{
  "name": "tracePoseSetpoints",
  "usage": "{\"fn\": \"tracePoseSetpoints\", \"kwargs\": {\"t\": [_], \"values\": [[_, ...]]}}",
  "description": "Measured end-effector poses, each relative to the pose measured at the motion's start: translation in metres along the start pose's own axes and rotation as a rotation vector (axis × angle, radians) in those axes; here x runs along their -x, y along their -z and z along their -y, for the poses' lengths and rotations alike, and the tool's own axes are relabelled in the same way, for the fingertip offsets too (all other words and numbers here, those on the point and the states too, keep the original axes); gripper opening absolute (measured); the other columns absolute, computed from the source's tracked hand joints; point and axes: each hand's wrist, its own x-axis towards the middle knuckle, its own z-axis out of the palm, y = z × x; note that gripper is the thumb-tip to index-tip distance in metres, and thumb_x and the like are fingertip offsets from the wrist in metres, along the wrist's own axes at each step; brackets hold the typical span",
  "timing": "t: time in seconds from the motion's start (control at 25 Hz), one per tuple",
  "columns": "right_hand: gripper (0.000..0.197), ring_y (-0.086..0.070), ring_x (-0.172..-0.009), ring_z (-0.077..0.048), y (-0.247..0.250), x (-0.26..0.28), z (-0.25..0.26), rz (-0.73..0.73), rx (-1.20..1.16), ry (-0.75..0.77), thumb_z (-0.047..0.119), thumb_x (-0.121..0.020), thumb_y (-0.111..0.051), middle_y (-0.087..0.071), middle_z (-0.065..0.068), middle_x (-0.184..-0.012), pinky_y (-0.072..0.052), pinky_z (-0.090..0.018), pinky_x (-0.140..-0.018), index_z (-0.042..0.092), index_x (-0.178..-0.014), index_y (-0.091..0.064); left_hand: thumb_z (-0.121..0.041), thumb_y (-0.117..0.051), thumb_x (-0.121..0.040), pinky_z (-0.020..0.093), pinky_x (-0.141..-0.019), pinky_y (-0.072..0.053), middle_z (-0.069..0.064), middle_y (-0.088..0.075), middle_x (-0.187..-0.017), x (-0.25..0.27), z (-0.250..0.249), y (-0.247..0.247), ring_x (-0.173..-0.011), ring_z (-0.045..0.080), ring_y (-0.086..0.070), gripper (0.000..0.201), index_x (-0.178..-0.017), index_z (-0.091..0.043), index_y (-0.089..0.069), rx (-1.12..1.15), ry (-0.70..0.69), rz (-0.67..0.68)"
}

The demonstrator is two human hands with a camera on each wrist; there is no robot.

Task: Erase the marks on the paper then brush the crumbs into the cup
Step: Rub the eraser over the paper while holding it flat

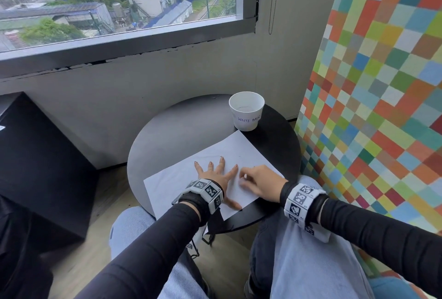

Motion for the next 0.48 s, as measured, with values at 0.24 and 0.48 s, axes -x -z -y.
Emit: {"fn": "tracePoseSetpoints", "kwargs": {"t": [0.24, 0.48], "values": [[0.017, -0.06, -0.08, -0.027, -0.006, 0.001, 0.006, 0.047, 0.016, 0.045, 0.019, -0.093, -0.058, -0.068, -0.013, -0.085, -0.04, -0.027, -0.072, 0.006, -0.102, -0.063, -0.082, -0.063, -0.067, 0.077, -0.108, 0.004, 0.009, 0.021, -0.163, -0.001, 0.0, -0.002, -0.151, 0.039, 0.004, 0.126, -0.155, -0.035, 0.015, 0.012, -0.001, -0.008], [0.019, -0.061, -0.082, -0.026, -0.008, -0.003, 0.002, 0.045, 0.009, 0.011, 0.022, -0.093, -0.058, -0.069, -0.012, -0.087, -0.037, -0.023, -0.07, 0.006, -0.103, -0.063, -0.081, -0.063, -0.068, 0.076, -0.108, 0.003, 0.008, 0.021, -0.163, 0.0, 0.0, -0.001, -0.151, 0.039, 0.005, 0.126, -0.155, -0.034, 0.014, 0.022, -0.003, -0.01]]}}
